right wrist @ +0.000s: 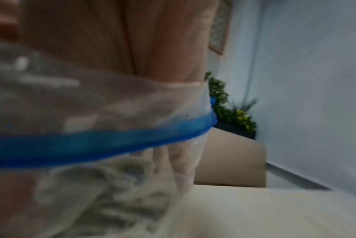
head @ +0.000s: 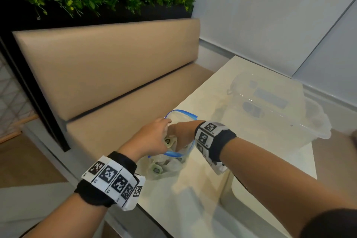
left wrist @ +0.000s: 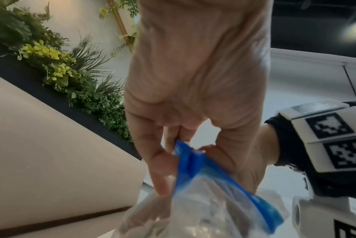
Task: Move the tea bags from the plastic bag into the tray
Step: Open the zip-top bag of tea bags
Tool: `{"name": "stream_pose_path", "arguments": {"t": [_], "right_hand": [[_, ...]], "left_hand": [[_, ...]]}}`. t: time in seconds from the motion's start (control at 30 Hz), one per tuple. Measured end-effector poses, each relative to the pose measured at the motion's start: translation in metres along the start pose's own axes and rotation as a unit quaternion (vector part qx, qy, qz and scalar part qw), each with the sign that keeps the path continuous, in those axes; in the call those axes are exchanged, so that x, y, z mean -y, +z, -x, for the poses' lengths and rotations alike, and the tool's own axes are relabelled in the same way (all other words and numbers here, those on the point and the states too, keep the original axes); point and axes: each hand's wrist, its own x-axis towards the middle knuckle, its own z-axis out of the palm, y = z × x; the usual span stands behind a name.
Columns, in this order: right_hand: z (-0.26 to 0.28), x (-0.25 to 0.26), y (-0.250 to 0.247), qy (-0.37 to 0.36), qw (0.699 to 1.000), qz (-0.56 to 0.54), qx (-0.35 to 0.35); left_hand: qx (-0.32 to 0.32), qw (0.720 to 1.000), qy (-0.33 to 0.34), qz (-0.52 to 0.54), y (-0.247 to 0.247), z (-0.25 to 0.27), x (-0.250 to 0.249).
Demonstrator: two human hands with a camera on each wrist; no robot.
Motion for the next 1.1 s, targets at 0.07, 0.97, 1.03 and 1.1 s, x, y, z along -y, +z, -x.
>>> {"name": "stream_pose_path", "arguments": {"t": [0.07,0.97,1.03,1.1], "right_hand": [[-0.01,0.006,0.01,0.015,0.999,0.047,-0.005],[0.02,-0.036,-0.001,-0.068,0.883,-0.393,-0.249],[0.023,-0.038,0.0,-0.079,0.859,-0.44,-0.251],[0.026,-0.042,0.0,-0.084,0.838,-0.477,-0.251]], "left_hand": [[0.01,1.0,0.005,-0.006,0.0,-0.001,-0.002],[-0.062,0.995,0.0,0.08,-0.02,-0.001,0.002],[-0.076,0.992,-0.008,0.096,-0.019,0.001,0.001],[-0.095,0.989,-0.024,0.114,-0.019,0.004,0.002]]}}
